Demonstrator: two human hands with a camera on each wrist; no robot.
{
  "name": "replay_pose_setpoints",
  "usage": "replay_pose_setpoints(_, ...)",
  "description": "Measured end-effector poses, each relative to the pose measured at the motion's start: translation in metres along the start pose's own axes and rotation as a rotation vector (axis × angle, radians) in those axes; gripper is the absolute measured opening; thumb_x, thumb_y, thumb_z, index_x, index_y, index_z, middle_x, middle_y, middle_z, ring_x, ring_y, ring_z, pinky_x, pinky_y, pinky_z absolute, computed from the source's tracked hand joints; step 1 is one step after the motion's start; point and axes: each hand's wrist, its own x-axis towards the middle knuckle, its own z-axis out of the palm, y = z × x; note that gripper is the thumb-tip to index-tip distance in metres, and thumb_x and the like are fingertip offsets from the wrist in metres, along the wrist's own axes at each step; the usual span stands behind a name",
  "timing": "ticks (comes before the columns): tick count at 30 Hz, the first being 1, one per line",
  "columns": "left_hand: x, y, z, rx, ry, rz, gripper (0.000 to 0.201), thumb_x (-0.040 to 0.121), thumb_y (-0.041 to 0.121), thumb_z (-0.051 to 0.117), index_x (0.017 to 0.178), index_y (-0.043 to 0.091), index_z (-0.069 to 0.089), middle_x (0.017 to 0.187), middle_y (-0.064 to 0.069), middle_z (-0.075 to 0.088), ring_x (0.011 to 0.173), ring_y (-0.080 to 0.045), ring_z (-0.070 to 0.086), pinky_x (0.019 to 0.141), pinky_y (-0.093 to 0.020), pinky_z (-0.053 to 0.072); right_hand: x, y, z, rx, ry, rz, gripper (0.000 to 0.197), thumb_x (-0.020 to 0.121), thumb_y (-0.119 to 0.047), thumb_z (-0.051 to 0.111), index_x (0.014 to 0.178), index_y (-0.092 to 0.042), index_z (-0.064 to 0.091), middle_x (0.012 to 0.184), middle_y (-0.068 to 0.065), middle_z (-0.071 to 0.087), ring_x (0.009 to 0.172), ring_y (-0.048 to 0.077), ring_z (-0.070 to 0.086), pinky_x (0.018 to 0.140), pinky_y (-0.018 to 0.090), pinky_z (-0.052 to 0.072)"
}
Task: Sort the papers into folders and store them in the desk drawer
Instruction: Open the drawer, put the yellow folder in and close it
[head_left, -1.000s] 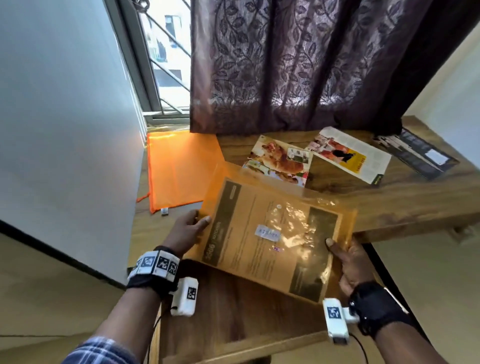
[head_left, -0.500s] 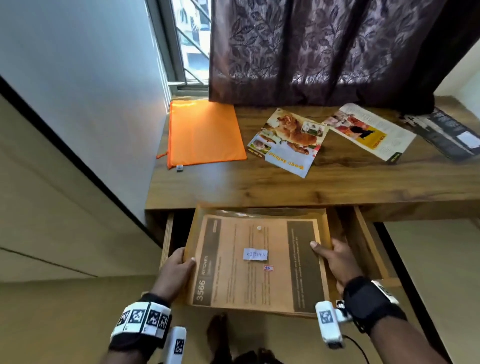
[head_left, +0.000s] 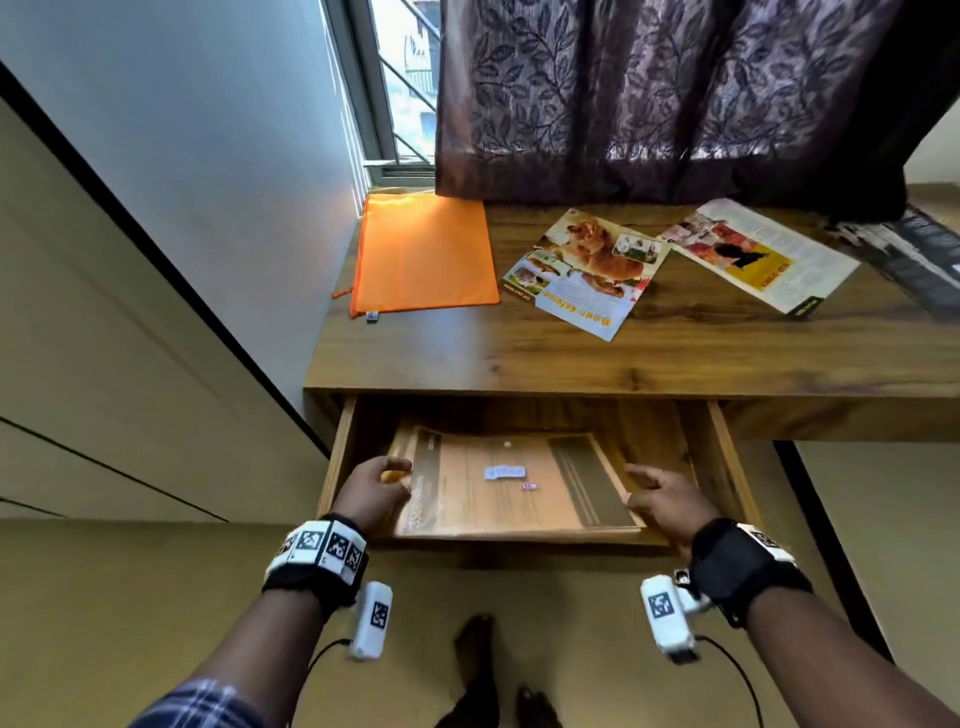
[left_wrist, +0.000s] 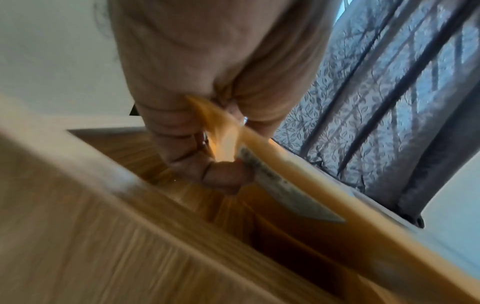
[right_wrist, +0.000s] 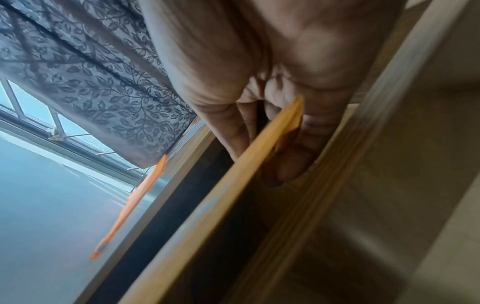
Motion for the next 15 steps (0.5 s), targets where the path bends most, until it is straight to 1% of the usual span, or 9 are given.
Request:
replay_pose_setpoints(2,0.019,0.012,0.002,0.108,-0.086,-0.038,0.037,0.087,0.003,0.069,0.119,0.019,0.063,0.111,-0.004,0.063,0.083,-0.013,0.063,0.062,-0.023,0.050,0.008,-0.008,-0.004,-0.052,0.012,0.018,0.049,0.086,0.008,0.064,0.128,-0.015,0.063,0.117,0.013,0.067,0.090,0.020,0.063,0.073,0.026,0.049)
replay_pose_setpoints(3,0.029,0.018,0.004,0.183,-0.127,-0.062,0.040,0.086,0.003,0.070,0.121,0.020,0.061,0.112,-0.004,0.060,0.085,-0.015,0.063,0.062,-0.025,0.051,0.013,-0.010,-0.006,-0.075,0.016,0.030,0.047,0.086,0.008,0.064,0.126,-0.016,0.065,0.116,0.012,0.067,0.087,0.018,0.062,0.070,0.025,0.049)
replay_pose_setpoints(4,0.039,0.022,0.006,0.249,-0.156,-0.081,0.045,0.085,0.002,0.071,0.123,0.022,0.059,0.114,-0.004,0.057,0.090,-0.019,0.063,0.065,-0.029,0.055,0.018,-0.012,-0.007,-0.091,0.018,0.047,0.047,0.085,0.009,0.064,0.125,-0.016,0.066,0.116,0.012,0.067,0.085,0.017,0.061,0.070,0.024,0.048)
replay_pose_setpoints(6,0.058,0.028,0.012,0.351,-0.187,-0.093,0.054,0.083,0.002,0.072,0.129,0.025,0.056,0.121,-0.006,0.057,0.101,-0.026,0.064,0.081,-0.040,0.059,0.027,-0.015,-0.007,-0.115,0.010,0.067,0.049,0.086,0.010,0.063,0.129,-0.014,0.064,0.114,0.010,0.066,0.078,0.012,0.059,0.064,0.020,0.047)
replay_pose_setpoints(8,0.074,0.030,0.017,0.465,-0.195,-0.053,0.057,0.083,0.003,0.070,0.134,0.022,0.053,0.130,-0.008,0.059,0.110,-0.028,0.063,0.090,-0.040,0.056,0.036,-0.015,-0.007,-0.132,0.002,0.086,0.049,0.088,0.007,0.064,0.132,-0.012,0.061,0.110,0.009,0.063,0.068,0.004,0.058,0.053,0.013,0.044)
replay_pose_setpoints(10,0.085,0.031,0.020,0.539,-0.203,-0.046,0.055,0.085,0.007,0.069,0.137,0.016,0.052,0.133,-0.011,0.060,0.115,-0.030,0.062,0.093,-0.036,0.054,0.042,-0.015,-0.005,-0.159,-0.017,0.105,0.045,0.091,0.001,0.064,0.134,-0.008,0.058,0.103,0.006,0.062,0.048,-0.007,0.056,0.041,0.006,0.038)
replay_pose_setpoints(12,0.092,0.030,0.021,0.585,-0.225,-0.057,0.052,0.085,0.012,0.070,0.134,0.014,0.054,0.129,-0.013,0.062,0.113,-0.032,0.063,0.089,-0.037,0.054,0.047,-0.014,-0.004,-0.186,-0.047,0.125,0.044,0.092,-0.002,0.063,0.135,-0.004,0.056,0.095,0.004,0.064,0.035,-0.013,0.049,0.038,0.006,0.036)
replay_pose_setpoints(14,0.098,0.030,0.022,0.623,-0.242,-0.075,0.049,0.085,0.015,0.071,0.131,0.016,0.054,0.126,-0.013,0.063,0.112,-0.034,0.064,0.087,-0.039,0.054,0.048,-0.013,-0.004,-0.228,-0.049,0.119,0.045,0.092,-0.005,0.064,0.136,-0.004,0.055,0.112,0.010,0.067,0.041,-0.013,0.052,0.040,0.005,0.037)
replay_pose_setpoints(15,0.099,0.031,0.022,0.637,-0.248,-0.086,0.047,0.085,0.015,0.070,0.130,0.017,0.055,0.125,-0.013,0.063,0.111,-0.035,0.064,0.088,-0.039,0.055,0.048,-0.012,-0.004,-0.257,-0.050,0.108,0.045,0.092,-0.006,0.065,0.136,-0.005,0.055,0.124,0.013,0.065,0.052,-0.011,0.056,0.042,0.004,0.037)
